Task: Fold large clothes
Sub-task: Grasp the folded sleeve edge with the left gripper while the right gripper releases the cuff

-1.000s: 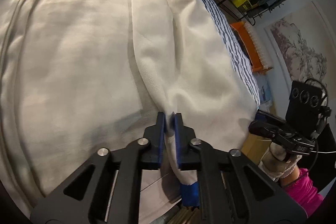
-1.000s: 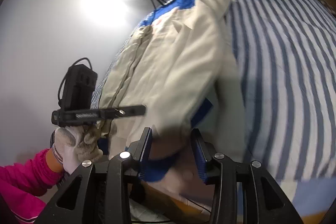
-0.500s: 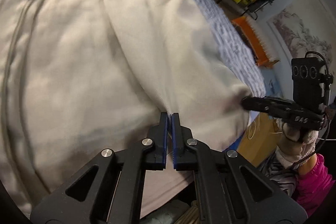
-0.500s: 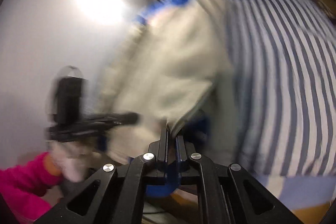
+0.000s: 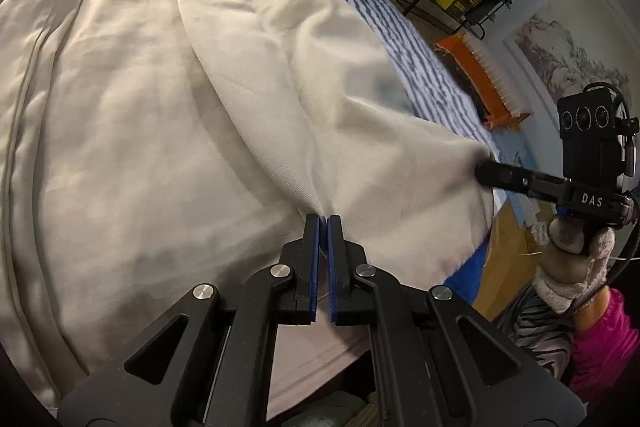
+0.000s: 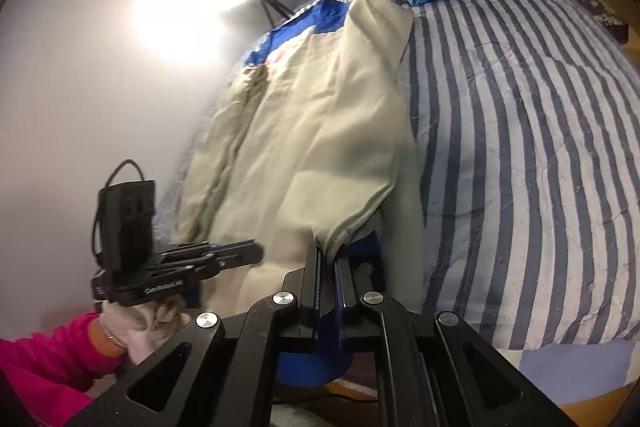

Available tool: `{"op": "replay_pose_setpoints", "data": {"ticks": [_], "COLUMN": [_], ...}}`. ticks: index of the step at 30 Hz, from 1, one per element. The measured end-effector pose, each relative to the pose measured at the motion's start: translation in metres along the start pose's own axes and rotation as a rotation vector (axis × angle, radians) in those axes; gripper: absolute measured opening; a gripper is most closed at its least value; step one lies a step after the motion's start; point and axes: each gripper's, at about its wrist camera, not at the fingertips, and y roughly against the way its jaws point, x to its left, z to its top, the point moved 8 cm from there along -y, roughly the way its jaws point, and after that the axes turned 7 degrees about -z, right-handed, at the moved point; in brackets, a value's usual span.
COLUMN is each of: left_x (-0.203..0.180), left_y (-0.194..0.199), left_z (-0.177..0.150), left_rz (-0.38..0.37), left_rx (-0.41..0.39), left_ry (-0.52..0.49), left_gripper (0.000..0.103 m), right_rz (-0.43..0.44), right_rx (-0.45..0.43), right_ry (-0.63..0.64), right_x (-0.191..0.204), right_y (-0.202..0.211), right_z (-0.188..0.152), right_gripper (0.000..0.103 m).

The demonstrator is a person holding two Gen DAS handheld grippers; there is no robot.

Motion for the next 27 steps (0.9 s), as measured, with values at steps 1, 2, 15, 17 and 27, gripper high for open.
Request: {"op": "replay_pose_setpoints", "data": {"ticks": [1, 2, 15, 17, 27], "left_x": [0.005, 0.006, -0.025, -0.027, -0.034], "left_y": [-0.003, -0.004, 0.004, -0.012, 0.001], "left_z": [-0.003, -0.002, -0.031, -0.037, -0.023], "left_rz": [0.001, -0.009, -0.229, -0.232, -0.438], "left_rx": [0.009, 0.008, 0.056, 0.087, 0.023], "left_ry": [0.012, 0.030, 0.232, 0.234, 0.265], "left_gripper": [0.001, 0.001, 0.044, 0.032, 0.009], "right_rz": [-0.024, -0.051, 0.026, 0.035, 0.222], "right_rx": [0.019, 0.054, 0.094, 0.100, -0.076], "right_ry": [0.002, -0.013, -0.077, -0.052, -0.036], "right_x": [-0.002, -0.009, -0.020, -0.013, 0.017], "right_y": [-0.005, -0.013, -0.015, -0.020, 0.043], "right_z": [-0.002, -0.007, -0.034, -0.034, -0.014], "right_gripper": [0.005, 0.009, 0.038, 0.033, 0.012]}}
